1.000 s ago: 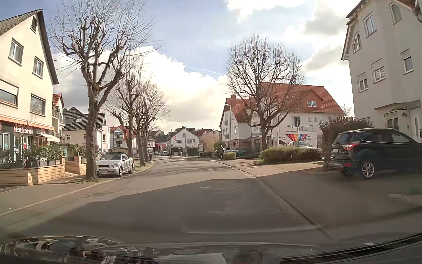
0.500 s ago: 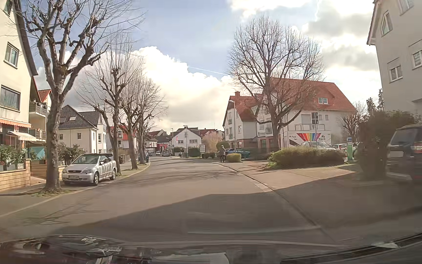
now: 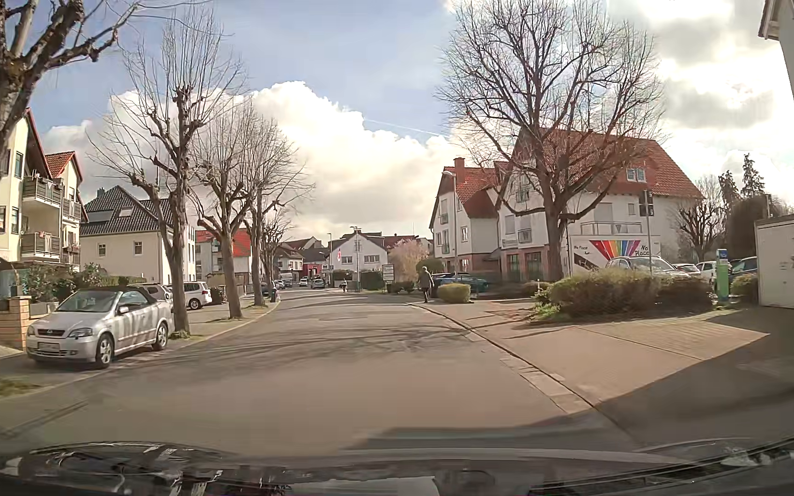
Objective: Follow the waypoints while adhering to traffic rules and regulations
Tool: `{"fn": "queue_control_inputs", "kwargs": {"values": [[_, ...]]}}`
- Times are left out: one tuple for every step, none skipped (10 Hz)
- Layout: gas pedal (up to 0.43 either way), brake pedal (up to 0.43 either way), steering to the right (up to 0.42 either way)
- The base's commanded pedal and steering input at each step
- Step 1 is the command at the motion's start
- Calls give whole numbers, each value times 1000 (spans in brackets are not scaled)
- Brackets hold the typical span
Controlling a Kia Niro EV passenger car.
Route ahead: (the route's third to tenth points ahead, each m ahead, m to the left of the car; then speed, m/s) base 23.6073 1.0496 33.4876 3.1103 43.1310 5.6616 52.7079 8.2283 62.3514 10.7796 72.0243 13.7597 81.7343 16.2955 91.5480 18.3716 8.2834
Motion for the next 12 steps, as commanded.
{"fn": "queue_control_inputs", "kwargs": {"values": [[157,0,-27],[138,0,-27],[138,0,-28],[138,0,-28],[138,0,-31],[138,0,-33],[138,0,-31],[138,0,-32],[138,0,-33],[138,0,-34],[138,0,-35],[130,0,-37]]}}
